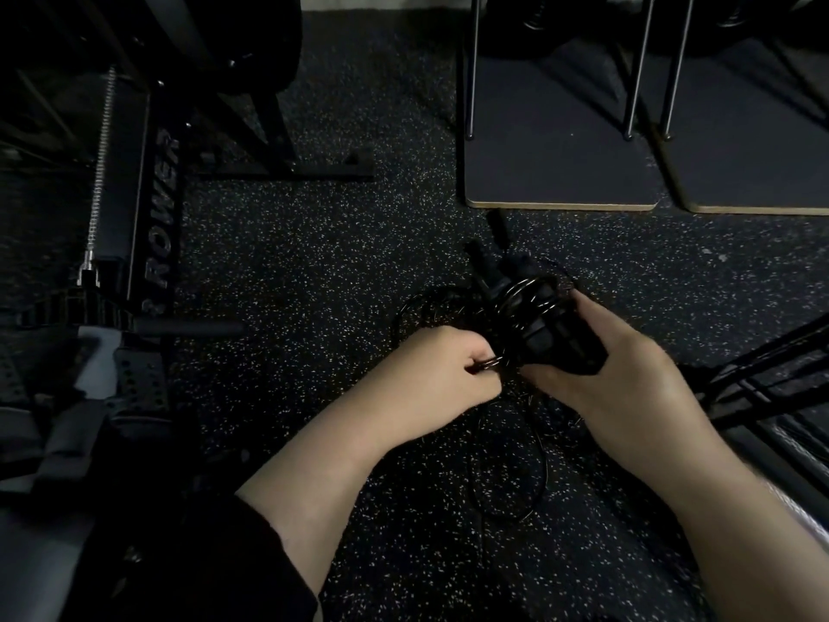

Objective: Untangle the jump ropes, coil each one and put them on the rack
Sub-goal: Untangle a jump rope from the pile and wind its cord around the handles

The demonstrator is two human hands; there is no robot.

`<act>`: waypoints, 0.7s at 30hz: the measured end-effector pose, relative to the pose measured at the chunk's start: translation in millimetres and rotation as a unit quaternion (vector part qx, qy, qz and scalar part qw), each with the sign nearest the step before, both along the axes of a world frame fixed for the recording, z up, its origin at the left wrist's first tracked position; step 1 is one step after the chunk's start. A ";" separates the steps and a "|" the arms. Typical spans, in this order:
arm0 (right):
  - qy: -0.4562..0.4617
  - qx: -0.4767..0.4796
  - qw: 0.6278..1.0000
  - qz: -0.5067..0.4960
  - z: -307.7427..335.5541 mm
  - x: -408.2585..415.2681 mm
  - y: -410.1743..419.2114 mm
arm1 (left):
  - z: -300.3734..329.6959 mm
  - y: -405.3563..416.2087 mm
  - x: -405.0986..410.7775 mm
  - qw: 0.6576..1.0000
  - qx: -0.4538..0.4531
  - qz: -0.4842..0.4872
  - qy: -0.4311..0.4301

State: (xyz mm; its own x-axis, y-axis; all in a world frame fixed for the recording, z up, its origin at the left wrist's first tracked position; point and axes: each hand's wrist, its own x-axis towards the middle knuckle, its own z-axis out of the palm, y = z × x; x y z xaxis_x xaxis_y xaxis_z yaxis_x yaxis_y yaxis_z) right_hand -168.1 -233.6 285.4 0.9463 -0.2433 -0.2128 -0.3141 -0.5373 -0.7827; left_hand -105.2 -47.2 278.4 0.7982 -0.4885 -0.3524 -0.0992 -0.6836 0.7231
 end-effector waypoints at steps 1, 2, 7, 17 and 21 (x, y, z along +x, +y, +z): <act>0.004 -0.008 1.000 0.003 -0.2 0.0 -0.5 | 1.2 0.0 -0.7 0.999 0.019 -0.020 -0.022; 0.013 -0.017 1.000 0.007 -1.3 0.2 -0.9 | 2.2 -0.5 -1.2 0.997 0.045 -0.045 -0.053; 0.080 -0.099 0.989 0.075 -5.6 1.0 -1.2 | 11.6 -1.8 -3.1 0.961 0.133 -0.143 -0.194; 0.142 -0.139 0.943 0.266 6.5 0.2 -3.3 | 18.1 14.7 3.8 0.960 0.081 -0.216 -0.162; 0.142 -0.097 0.934 0.314 14.7 -0.7 -4.8 | 19.7 22.5 7.5 0.974 0.056 -0.187 -0.114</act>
State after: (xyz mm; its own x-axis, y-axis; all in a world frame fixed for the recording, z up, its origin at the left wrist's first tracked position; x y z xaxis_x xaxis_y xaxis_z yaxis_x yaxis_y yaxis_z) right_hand -168.9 -238.4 300.1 0.8274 0.2812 -0.4861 -0.0684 -0.8087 -0.5843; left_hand -97.6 -24.7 298.1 0.6356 -0.7289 -0.2545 -0.5058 -0.6422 0.5760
